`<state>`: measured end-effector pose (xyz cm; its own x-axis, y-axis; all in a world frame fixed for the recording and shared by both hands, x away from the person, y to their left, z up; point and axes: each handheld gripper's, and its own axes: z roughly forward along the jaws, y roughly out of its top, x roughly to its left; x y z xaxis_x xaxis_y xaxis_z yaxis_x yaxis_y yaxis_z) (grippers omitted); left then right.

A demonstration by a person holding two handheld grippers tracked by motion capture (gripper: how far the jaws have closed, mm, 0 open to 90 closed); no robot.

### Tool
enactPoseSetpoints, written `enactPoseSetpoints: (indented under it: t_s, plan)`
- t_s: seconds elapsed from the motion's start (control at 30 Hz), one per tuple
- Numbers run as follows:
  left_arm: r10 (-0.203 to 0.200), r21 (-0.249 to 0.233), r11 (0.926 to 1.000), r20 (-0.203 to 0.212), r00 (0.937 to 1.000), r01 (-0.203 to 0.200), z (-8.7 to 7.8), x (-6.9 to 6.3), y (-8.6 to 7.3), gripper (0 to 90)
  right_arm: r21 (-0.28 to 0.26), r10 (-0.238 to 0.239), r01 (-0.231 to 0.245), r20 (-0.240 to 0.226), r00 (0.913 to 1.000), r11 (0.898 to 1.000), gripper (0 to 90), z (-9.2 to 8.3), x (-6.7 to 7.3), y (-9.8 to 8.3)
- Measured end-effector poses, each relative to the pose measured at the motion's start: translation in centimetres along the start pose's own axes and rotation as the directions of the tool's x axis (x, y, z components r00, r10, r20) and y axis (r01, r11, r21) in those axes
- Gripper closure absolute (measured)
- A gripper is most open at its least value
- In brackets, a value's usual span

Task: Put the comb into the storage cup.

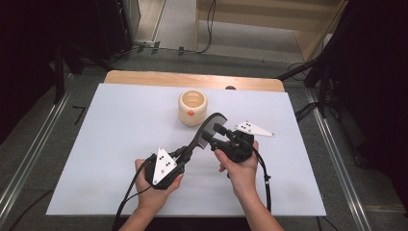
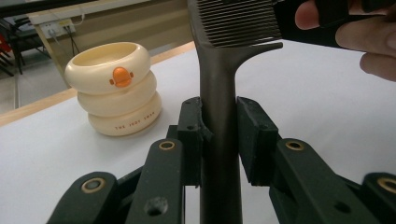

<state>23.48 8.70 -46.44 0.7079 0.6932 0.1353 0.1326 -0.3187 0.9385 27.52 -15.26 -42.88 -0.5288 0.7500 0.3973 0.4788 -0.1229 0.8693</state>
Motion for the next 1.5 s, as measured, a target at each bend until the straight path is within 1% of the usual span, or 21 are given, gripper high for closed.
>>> enactPoseSetpoints:
  t_s: [0.1,0.2,0.27,0.4,0.67,0.73,0.77,0.8,0.83,0.87,0.9,0.93,1.03,1.1,1.2,1.23,1.27,1.3,1.37,1.47,1.5]
  plan:
    - [0.008,-0.005,1.0000,0.000,1.0000,-0.008,0.0,-0.1,0.0,72.2,-0.001,0.011,-0.011,-0.007,0.9999,1.000,43.6,0.0,0.0,0.0]
    - [0.009,-0.009,0.9999,0.000,1.0000,-0.009,0.0,-0.3,0.0,72.2,0.000,0.039,-0.039,-0.040,0.9985,0.999,47.2,0.1,-0.1,0.0]
    - [0.009,-0.015,0.9999,-0.001,1.0000,-0.009,0.1,-0.4,0.0,72.2,0.001,0.047,-0.047,-0.040,0.9981,0.999,49.6,0.2,-0.2,0.0]
    - [0.016,-0.023,0.9996,-0.003,0.9999,-0.016,0.1,-0.6,0.0,72.2,0.018,0.112,-0.111,-0.078,0.9907,0.994,55.0,0.1,-0.4,0.0]
    - [0.019,-0.036,0.9992,0.007,0.9998,-0.018,0.3,-1.0,-0.1,72.2,0.017,0.146,-0.145,-0.094,0.9849,0.989,65.2,0.0,-0.4,0.0]
    - [0.016,-0.042,0.9990,0.019,0.9997,-0.015,0.3,-1.0,-0.1,72.1,0.018,0.152,-0.151,-0.086,0.9846,0.988,74.0,-0.1,-0.4,0.0]
    - [0.008,-0.038,0.9992,0.037,0.9993,-0.006,0.5,-0.8,-0.2,72.0,0.014,0.159,-0.159,-0.096,0.9825,0.987,76.3,-0.1,-0.5,-0.1]
    - [-0.008,-0.040,0.9991,0.063,0.9980,0.011,0.6,-0.7,-0.2,70.6,0.023,0.198,-0.197,-0.142,0.9698,0.980,82.3,-0.2,-0.6,-0.1]
    - [-0.022,-0.037,0.9990,0.082,0.9964,0.025,0.7,-0.5,-0.3,60.4,0.021,0.208,-0.207,-0.181,0.9613,0.978,84.3,-0.3,-0.8,-0.1]
    - [-0.032,-0.035,0.9988,0.095,0.9950,0.036,0.7,-0.4,-0.3,53.1,0.007,0.172,-0.173,-0.120,0.9777,0.985,84.5,-0.5,-0.5,-0.1]
    - [-0.045,-0.033,0.9982,0.118,0.9920,0.049,0.7,-0.1,-0.3,45.7,-0.003,0.155,-0.157,-0.131,0.9793,0.988,84.5,-0.5,-0.4,-0.1]
    - [-0.055,-0.031,0.9978,0.122,0.9909,0.059,0.6,0.0,-0.3,38.0,-0.012,0.133,-0.136,-0.157,0.9786,0.991,84.6,-0.7,-0.3,0.0]
    - [-0.088,-0.024,0.9955,0.144,0.9857,0.092,0.3,0.6,-0.4,19.8,-0.033,0.074,-0.079,-0.143,0.9870,0.996,84.6,-1.0,0.2,0.1]
    - [-0.117,-0.025,0.9922,0.150,0.9817,0.122,0.0,1.3,-0.5,13.0,-0.037,0.050,-0.056,-0.147,0.9879,0.998,84.6,-1.1,0.4,0.1]
    - [-0.153,-0.030,0.9867,0.156,0.9758,0.160,-0.6,2.3,-0.8,8.3,-0.040,0.009,-0.015,-0.143,0.9897,0.999,84.6,-1.1,0.6,0.1]
    - [-0.167,-0.025,0.9846,0.159,0.9730,0.173,-0.8,2.7,-0.9,7.8,-0.041,-0.004,-0.001,-0.140,0.9901,0.999,84.6,-1.1,0.7,0.1]
    - [-0.176,-0.019,0.9833,0.150,0.9728,0.181,-0.8,2.9,-1.0,6.2,-0.045,-0.014,0.008,-0.142,0.9898,0.999,84.6,-1.0,0.8,0.1]
    - [-0.185,-0.008,0.9820,0.155,0.9704,0.189,-0.9,3.3,-1.2,2.1,-0.047,-0.018,0.011,-0.144,0.9894,0.999,84.6,-1.0,0.8,0.1]
    - [-0.188,-0.011,0.9814,0.152,0.9704,0.192,-1.2,3.8,-1.5,0.0,-0.058,-0.044,0.036,-0.140,0.9892,0.998,84.6,-1.0,0.9,0.1]
    - [-0.197,-0.020,0.9791,0.159,0.9675,0.202,-1.7,4.4,-1.8,0.0,-0.062,-0.063,0.055,-0.137,0.9885,0.997,84.6,-1.0,1.0,0.2]
    - [-0.195,-0.020,0.9796,0.147,0.9696,0.200,-1.9,4.6,-1.9,0.0,-0.064,-0.071,0.063,-0.138,0.9879,0.996,84.6,-1.0,1.0,0.2]
